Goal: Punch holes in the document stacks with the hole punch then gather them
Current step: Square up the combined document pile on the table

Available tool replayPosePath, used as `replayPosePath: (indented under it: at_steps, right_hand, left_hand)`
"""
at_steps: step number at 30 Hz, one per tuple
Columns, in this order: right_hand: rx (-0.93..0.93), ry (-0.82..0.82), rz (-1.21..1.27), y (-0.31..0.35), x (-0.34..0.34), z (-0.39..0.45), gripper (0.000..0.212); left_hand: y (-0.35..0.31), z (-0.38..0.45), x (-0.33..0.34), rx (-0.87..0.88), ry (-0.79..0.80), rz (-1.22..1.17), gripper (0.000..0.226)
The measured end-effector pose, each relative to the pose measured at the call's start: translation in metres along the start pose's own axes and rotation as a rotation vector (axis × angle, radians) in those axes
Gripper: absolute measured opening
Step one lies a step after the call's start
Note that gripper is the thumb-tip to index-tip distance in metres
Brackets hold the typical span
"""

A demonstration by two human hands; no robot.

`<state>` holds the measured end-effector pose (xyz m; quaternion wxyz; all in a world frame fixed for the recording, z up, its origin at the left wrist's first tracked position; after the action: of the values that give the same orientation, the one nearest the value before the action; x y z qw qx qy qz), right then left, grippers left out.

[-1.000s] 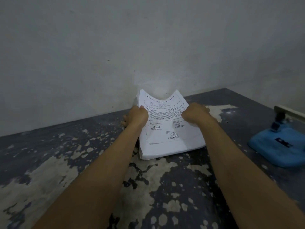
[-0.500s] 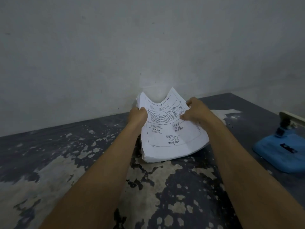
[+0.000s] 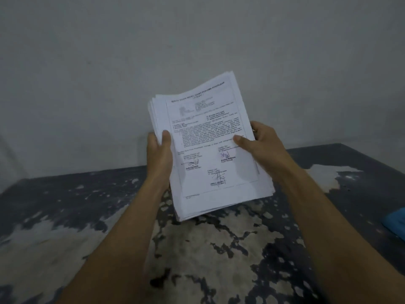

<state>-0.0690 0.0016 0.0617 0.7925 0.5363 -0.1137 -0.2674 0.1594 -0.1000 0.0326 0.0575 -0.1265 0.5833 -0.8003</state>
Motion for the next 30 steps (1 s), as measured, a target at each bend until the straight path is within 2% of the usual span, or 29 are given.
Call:
replayPosePath:
  at_steps: [5,11,15,18,21,24,30]
  right_hand:
    - [-0.070,-0.009,0.055,0.017,0.060,-0.013,0.031]
    - [-0.049,-0.007,0.208,0.021,0.115,-0.029,0.040]
    - [0.001,0.055,0.261,0.017,0.134,-0.035,0.027]
    - [0.030,0.045,0.273,0.014,0.141,-0.035,0.027]
    - [-0.001,0.027,0.250,0.015,0.141,-0.034,0.033]
    - [-0.036,0.028,0.261,0.012,0.141,-0.036,0.038]
    - [-0.124,0.008,0.195,0.013,0.152,-0.043,0.027]
  left_hand:
    - [-0.049,0.017,-0.049,0.400,-0.103,0.066,0.023]
    - [-0.066,0.027,-0.098,0.641,-0.186,0.045,0.019]
    - [-0.042,0.028,-0.125,0.641,-0.193,0.012,0.020]
    - [-0.032,0.028,-0.137,0.664,-0.209,-0.012,0.024]
    - [-0.031,0.028,-0.139,0.585,-0.178,-0.051,0.033]
    - [-0.028,0.030,-0.139,0.490,-0.117,-0.034,0.028]
    - [-0.028,0.030,-0.132,0.451,-0.123,0.052,0.023]
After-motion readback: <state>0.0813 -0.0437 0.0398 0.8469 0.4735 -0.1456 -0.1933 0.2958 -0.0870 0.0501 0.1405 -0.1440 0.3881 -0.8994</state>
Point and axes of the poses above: each hand's wrist, its own z-axis towards the middle knuckle, its own x-axis out of the palm, y = z × x, the point moved 3 cm from there along z, towards the middle knuckle, and after that the axes turned 11 degrees about -y, right-handed, at the moved point
